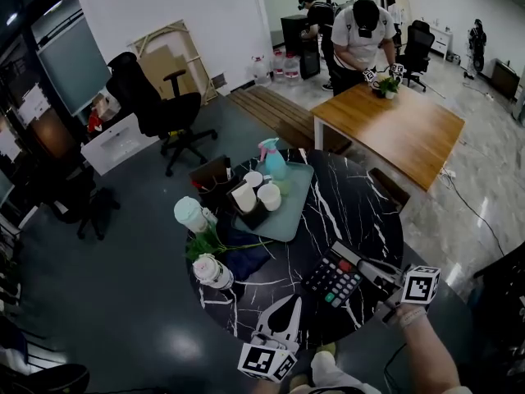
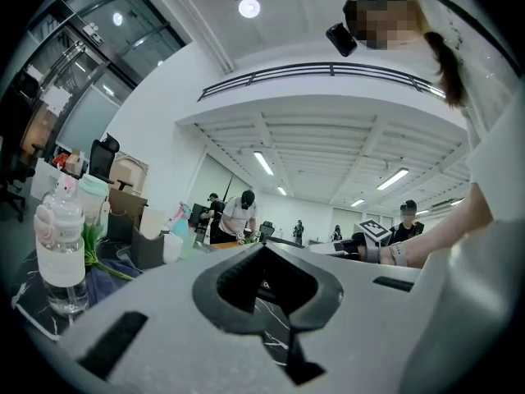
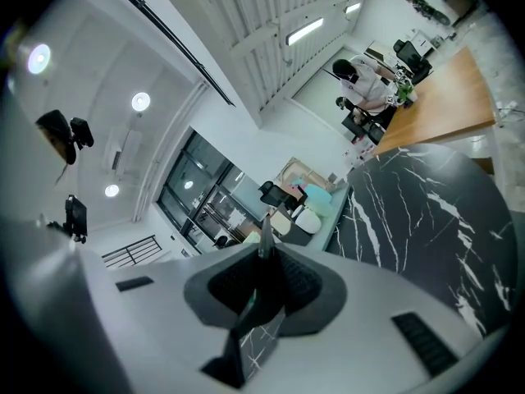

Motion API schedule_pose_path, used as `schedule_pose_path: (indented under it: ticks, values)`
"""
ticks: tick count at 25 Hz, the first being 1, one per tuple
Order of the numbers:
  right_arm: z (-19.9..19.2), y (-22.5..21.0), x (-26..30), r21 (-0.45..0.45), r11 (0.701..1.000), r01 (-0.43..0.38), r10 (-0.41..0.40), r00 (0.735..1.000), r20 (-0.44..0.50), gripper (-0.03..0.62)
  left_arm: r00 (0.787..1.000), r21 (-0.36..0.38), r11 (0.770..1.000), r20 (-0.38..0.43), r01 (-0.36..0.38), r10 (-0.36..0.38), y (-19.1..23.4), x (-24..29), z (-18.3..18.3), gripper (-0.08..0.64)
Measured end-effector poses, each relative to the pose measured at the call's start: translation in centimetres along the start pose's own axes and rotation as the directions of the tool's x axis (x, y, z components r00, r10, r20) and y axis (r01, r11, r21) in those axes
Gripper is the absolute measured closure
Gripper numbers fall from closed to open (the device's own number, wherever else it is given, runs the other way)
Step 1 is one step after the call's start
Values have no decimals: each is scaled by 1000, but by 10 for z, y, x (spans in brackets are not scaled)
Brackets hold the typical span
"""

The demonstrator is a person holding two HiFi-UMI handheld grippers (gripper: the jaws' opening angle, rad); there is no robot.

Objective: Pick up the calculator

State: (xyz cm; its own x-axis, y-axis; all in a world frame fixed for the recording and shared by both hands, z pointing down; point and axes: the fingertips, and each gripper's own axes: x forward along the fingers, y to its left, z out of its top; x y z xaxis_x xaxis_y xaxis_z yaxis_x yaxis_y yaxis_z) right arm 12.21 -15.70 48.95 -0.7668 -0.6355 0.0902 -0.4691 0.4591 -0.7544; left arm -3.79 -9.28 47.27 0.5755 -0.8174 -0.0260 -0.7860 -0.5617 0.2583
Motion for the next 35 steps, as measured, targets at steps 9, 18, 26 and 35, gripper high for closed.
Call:
schedule_pose_path:
  ticks: [9,18,26,35]
  values:
    - [-2,7,-4,8,1000,-7,7,1000,17,543,1000,-6,1000,-3,-21,21,5,-10,4,552]
    - [-1,10,-4,3,1000,2,-2,1000,18,543,1000,-6,1000,7,-17,17,3,-12,6,552]
    - [-6,13,-2,7,1000,-2,2,1000,11,543,1000,-4,1000,3,-22,22,3,-17,4,552]
    - [-11,14,-3,11,1000,-5,5,1000,8,543,1000,-9,1000,3,-17,17,0,-17,2,552]
